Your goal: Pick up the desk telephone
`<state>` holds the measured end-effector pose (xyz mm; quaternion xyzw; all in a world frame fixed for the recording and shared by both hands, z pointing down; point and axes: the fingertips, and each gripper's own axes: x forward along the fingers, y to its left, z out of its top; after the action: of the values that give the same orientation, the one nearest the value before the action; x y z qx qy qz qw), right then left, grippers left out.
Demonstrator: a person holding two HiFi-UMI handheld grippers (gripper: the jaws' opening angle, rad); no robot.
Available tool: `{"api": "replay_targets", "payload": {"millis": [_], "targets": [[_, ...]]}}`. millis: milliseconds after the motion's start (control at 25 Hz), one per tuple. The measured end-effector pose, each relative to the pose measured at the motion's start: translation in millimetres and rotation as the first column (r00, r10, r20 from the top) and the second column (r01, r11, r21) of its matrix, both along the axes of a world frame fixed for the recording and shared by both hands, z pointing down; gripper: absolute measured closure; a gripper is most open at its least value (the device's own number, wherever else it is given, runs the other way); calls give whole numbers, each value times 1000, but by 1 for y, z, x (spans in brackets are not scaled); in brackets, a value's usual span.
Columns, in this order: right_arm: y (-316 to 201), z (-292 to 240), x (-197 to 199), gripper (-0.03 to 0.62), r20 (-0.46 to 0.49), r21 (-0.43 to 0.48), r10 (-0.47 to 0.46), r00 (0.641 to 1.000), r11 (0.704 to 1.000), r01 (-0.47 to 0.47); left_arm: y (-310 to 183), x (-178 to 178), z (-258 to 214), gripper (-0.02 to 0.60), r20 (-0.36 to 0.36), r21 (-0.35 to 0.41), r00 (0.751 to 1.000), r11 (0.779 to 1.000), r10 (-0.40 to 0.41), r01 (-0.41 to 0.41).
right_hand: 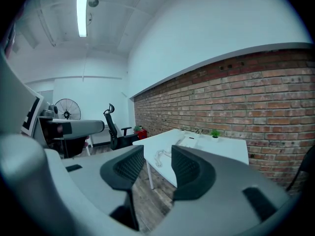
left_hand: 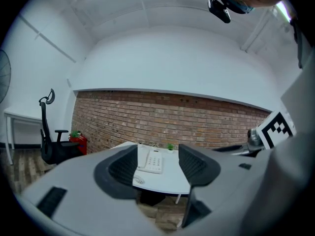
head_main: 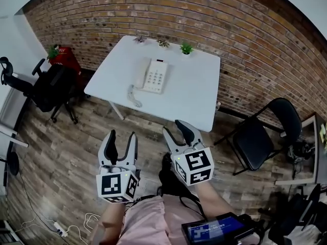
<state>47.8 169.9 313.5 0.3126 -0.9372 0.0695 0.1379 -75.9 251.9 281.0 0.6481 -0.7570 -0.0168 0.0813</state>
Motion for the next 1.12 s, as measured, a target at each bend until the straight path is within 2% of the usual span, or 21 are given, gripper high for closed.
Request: {"api": "replay_targets", "payload": {"millis": [320, 600, 880, 1120], "targets": [[-60, 24, -18, 413, -17, -45, 8, 1000, 999, -9, -60, -15, 26, 314, -2, -59, 999, 998, 32, -32], [-131, 37, -47, 413, -28, -81, -1, 1000, 997, -1, -133, -44, 38, 314, -20, -87, 999, 995, 45, -47], [-206, 42, -67, 413, -19, -101, 10, 1000, 995, -12, -209, -67, 35, 314, -14, -80, 998, 994, 68, -69], [-241, 24, -79, 413, -2, -78, 16, 1000, 997, -16, -244, -75, 17, 314, -10, -52, 997, 995, 82, -82]]}}
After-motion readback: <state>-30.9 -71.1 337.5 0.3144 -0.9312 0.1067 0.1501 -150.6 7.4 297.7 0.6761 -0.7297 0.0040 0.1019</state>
